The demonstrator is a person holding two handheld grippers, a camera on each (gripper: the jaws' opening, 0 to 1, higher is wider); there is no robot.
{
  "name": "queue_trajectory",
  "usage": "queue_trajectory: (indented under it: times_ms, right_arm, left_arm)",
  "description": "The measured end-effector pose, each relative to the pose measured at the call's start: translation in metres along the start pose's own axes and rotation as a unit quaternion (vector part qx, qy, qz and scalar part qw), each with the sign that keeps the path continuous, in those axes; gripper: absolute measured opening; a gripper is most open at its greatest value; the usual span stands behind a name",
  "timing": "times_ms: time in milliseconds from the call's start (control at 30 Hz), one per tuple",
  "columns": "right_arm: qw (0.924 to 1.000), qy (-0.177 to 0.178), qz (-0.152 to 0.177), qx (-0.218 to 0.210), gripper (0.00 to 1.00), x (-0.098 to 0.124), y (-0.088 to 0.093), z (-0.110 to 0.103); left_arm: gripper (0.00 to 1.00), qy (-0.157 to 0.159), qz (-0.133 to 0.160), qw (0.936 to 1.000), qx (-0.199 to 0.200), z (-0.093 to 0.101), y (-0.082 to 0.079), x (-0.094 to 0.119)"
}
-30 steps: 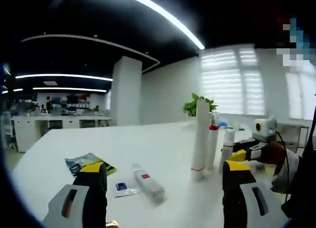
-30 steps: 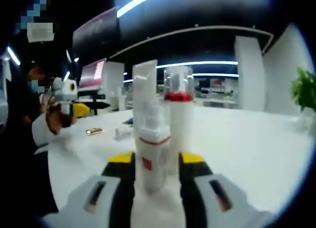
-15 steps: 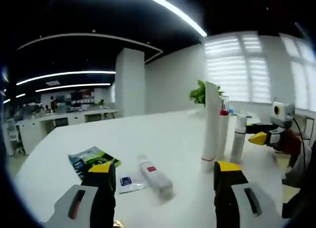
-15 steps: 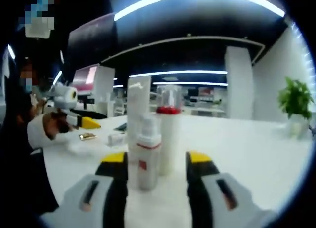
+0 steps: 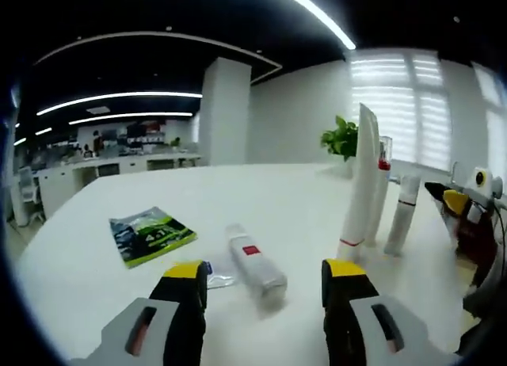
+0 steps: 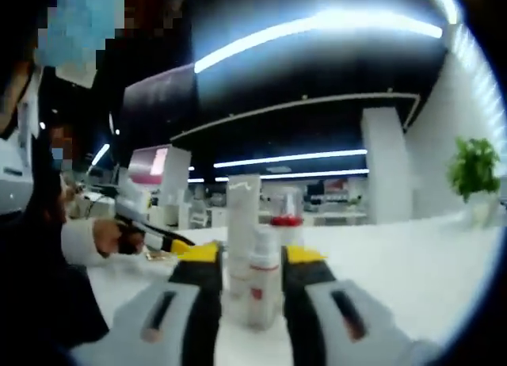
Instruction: Arrange the skincare products in the storage area until every visible bottle or jar stands upright without overlapping.
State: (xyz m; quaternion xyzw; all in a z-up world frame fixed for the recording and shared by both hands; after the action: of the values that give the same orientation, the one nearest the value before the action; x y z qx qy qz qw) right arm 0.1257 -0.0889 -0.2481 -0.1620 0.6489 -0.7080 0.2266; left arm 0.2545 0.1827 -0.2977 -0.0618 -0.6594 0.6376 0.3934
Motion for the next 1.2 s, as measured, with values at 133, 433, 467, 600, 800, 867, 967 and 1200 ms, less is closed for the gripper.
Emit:
queue_trajectory:
  times_ms: [133,433,467,600,800,867,967,1200]
  right_arm:
    - [0.9998,-0.015,-0.008,-0.007,0.23,-0.010,0.003,-0.009]
    - [0.9987,-0.040,-0.028,-0.018,0.23,-0.020,0.015,-0.024]
    - [0.9985,-0.043,-0.030,-0.017,0.23,-0.021,0.016,-0.025]
    - [0.9965,-0.061,-0.055,-0.017,0.23,-0.027,0.025,-0.030]
    - [0.9942,-0.079,-0.072,-0.007,0.22,-0.032,0.029,-0.041]
    - [0.9938,-0.079,-0.077,0.003,0.22,-0.034,0.030,-0.043]
    - [0.9930,-0.085,-0.081,0.003,0.22,-0.035,0.030,-0.045]
    - [0.9904,-0.087,-0.107,-0.004,0.21,-0.040,0.035,-0.047]
  left_arm:
    - [0.50,-0.019,-0.017,0.9995,-0.017,-0.002,0.003,-0.004]
    - [0.39,-0.015,-0.017,0.9993,-0.028,0.000,0.005,-0.012]
    - [0.37,-0.016,-0.018,0.9993,-0.029,0.001,0.005,-0.013]
    - [0.33,-0.022,-0.026,0.9990,-0.029,0.001,0.005,-0.017]
    - [0.29,-0.025,-0.047,0.9978,-0.039,0.002,0.007,-0.023]
    - [0.27,-0.026,-0.048,0.9979,-0.033,0.002,0.007,-0.024]
    - [0.27,-0.026,-0.050,0.9981,-0.026,0.001,0.006,-0.024]
    - [0.21,-0.017,-0.058,0.9974,-0.040,0.001,0.007,-0.024]
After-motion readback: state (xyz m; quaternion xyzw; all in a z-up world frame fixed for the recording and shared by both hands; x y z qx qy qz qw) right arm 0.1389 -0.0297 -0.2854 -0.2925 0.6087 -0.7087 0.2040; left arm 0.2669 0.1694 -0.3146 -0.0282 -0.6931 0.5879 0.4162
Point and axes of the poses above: the point that each gripper's makers call its tool centre point, and the gripper's own axes: x roughly backward along the fingers, z roughly to its right, y roughly out of its underside, the point moved 7 cm from there along x, roughly backward along the fingers, and after that the axes turned 10 degrees about -z, right-handed, at the moved point
